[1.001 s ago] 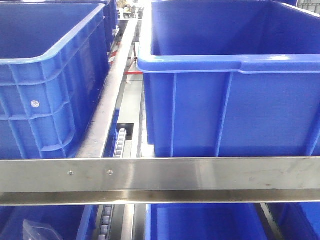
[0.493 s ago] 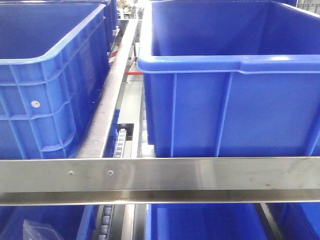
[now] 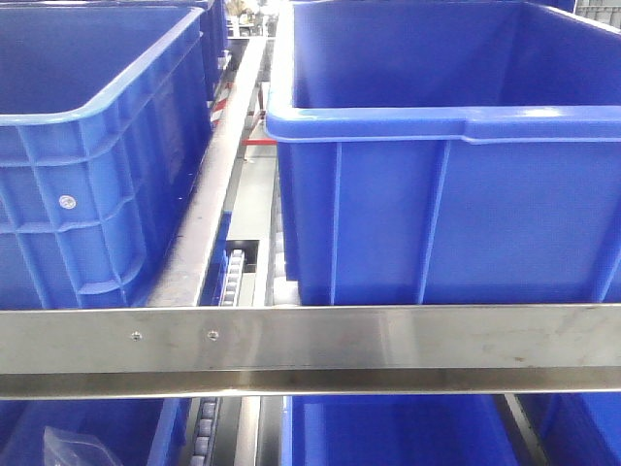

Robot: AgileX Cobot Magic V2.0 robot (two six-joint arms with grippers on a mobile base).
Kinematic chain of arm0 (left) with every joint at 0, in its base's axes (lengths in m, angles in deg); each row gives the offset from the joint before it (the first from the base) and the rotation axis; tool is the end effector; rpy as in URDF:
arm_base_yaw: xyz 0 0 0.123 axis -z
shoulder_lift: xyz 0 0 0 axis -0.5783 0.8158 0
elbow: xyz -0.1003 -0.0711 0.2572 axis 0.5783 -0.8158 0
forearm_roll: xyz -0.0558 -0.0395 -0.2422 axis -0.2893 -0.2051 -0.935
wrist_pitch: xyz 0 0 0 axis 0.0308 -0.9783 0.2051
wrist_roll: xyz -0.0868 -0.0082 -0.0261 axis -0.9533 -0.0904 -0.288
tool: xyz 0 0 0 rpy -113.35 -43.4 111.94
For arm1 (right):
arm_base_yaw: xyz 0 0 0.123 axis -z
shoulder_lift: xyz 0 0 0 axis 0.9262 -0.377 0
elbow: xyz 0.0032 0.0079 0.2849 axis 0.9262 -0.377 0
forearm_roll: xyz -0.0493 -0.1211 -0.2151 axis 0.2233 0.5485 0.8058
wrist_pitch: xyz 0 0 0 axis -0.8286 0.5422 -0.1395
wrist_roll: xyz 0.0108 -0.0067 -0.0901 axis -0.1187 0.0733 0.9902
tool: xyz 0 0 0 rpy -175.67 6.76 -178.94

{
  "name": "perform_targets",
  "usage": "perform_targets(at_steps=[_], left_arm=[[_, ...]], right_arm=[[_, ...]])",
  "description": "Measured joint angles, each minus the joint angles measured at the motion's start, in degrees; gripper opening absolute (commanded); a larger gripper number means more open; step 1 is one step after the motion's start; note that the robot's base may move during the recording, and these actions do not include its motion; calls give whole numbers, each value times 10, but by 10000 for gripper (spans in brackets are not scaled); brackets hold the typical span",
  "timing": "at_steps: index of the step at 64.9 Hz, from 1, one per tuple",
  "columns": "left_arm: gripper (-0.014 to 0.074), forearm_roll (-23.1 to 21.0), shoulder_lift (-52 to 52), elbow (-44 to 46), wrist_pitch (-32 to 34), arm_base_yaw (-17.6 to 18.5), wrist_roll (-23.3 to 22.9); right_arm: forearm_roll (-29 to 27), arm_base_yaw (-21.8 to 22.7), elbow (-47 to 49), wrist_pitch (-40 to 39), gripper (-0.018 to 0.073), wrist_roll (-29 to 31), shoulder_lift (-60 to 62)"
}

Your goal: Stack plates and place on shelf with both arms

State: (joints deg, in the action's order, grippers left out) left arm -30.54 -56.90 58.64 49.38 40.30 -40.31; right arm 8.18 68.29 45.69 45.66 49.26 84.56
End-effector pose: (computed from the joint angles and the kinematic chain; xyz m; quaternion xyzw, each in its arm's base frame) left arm 0.0562 -0.0040 0.2007 0.0043 0.7164 -0.0499 0.6959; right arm 0.0563 0.0011 0.1883 0.0758 0.7389 0.0741 0.6655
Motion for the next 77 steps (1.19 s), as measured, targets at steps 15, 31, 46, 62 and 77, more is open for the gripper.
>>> perform_targets(at_steps=[15, 31, 46, 62, 77], left_arm=[[90, 0, 0, 0, 0, 0, 0], [90, -21, 0, 0, 0, 0, 26], [90, -27, 0, 0, 0, 0, 30], [90, -27, 0, 0, 0, 0, 31], [90, -27, 0, 0, 0, 0, 31]], right_arm=[[0, 0, 0, 0, 23, 0, 0], [0, 0, 0, 0, 23, 0, 0], [0, 0, 0, 0, 23, 0, 0], [0, 0, 0, 0, 23, 0, 0], [0, 0, 0, 0, 23, 0, 0]])
